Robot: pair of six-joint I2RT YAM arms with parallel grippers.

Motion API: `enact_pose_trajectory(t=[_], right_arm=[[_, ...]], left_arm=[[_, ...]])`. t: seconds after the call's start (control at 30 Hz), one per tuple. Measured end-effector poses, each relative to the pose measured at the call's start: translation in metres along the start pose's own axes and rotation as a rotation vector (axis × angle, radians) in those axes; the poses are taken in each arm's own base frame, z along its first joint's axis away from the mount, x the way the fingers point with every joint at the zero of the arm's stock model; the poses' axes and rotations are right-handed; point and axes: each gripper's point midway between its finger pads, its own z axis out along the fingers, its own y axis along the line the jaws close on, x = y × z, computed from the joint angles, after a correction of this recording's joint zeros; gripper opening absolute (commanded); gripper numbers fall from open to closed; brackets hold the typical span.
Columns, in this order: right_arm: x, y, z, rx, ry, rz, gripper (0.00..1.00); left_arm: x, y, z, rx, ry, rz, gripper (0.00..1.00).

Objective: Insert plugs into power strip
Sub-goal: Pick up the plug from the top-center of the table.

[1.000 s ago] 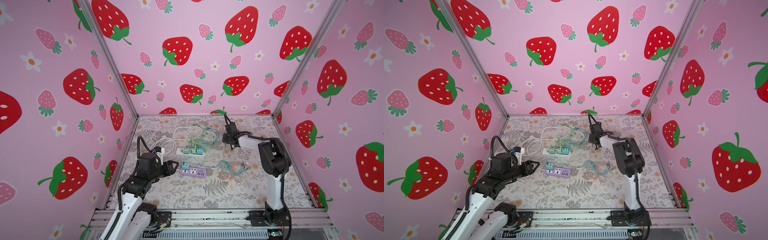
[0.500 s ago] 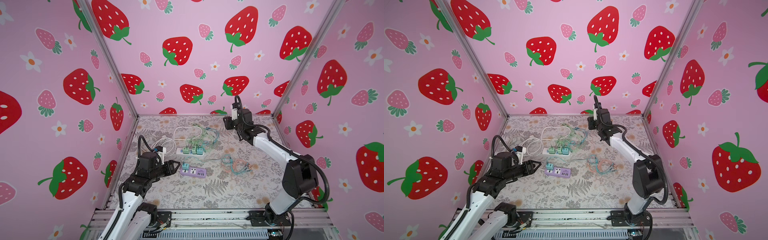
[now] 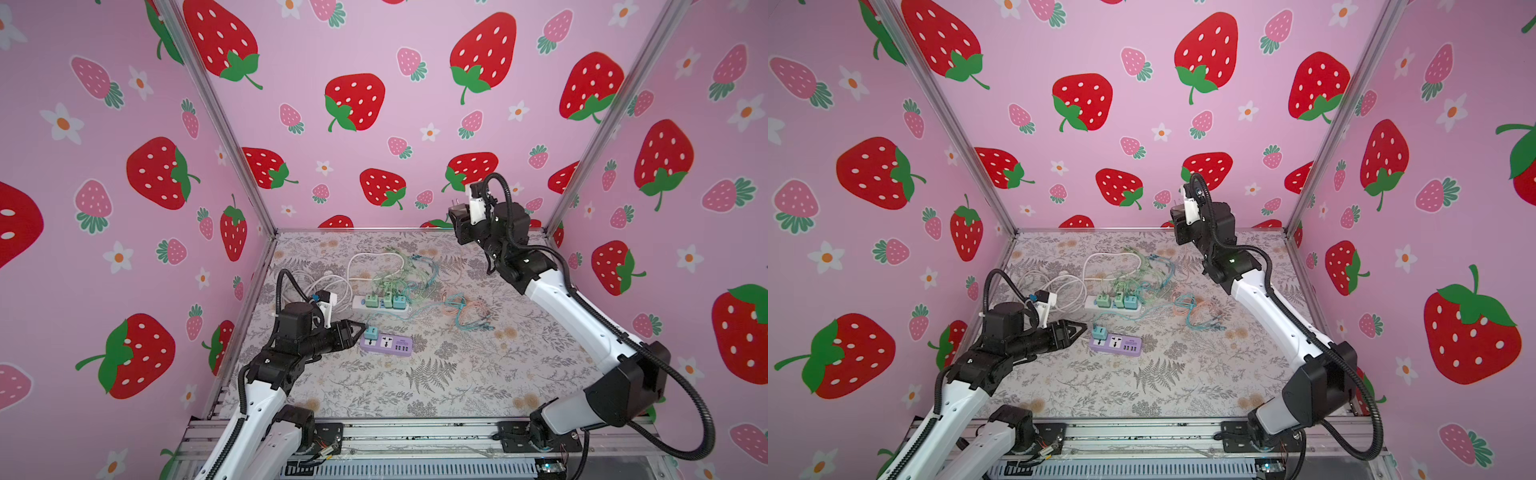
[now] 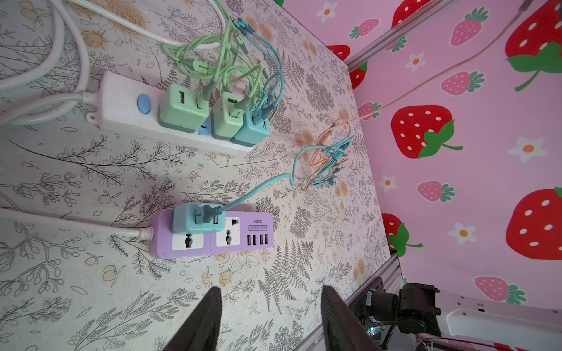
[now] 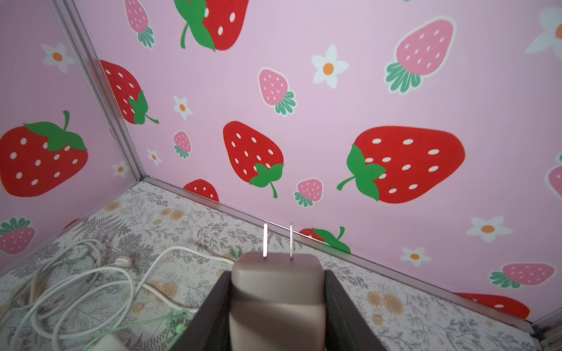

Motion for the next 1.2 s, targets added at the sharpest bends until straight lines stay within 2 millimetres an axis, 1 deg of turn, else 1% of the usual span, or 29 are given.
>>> enact_pose_trajectory(t=[0.17,0.37,0.57,0.73,0.83,1.03,1.1,1.2], right_arm=[[-0.037,-0.003,-0.025,0.023,-0.099,-0.045,0.24],[-0.066,-0.01,-0.04,0.06,-0.171,-0.089,0.24],[-0.092,-0.012,-0.049,0.076,-0.221,-0.113,0.24],[-0.106,-0.003,-0.058,0.017,-0.23,-0.119,0.24],[-0.106,0.005,-0.065,-0.04,-0.216,-0.123,0.24],[-0.094,0.03,-0.084,-0.197,-0.161,-0.126,0.24],[-0.086,0.041,-0.091,-0.262,-0.142,-0.119,0.24],[-0.064,0.058,-0.1,-0.367,-0.099,-0.105,0.24]], left_arm=[[-0.001,-0.002,0.002,0.013,0.003,0.002,0.55],[-0.001,-0.003,0.002,0.021,0.005,0.004,0.55],[0.0,-0.005,0.002,0.032,0.011,0.004,0.55],[-0.001,-0.008,0.002,0.044,0.021,0.005,0.55],[-0.007,-0.018,0.0,0.071,0.024,0.017,0.56],[-0.025,-0.048,-0.008,0.154,0.02,0.065,0.59],[-0.029,-0.057,-0.01,0.189,0.025,0.074,0.61],[-0.032,-0.068,-0.011,0.244,0.033,0.09,0.63]])
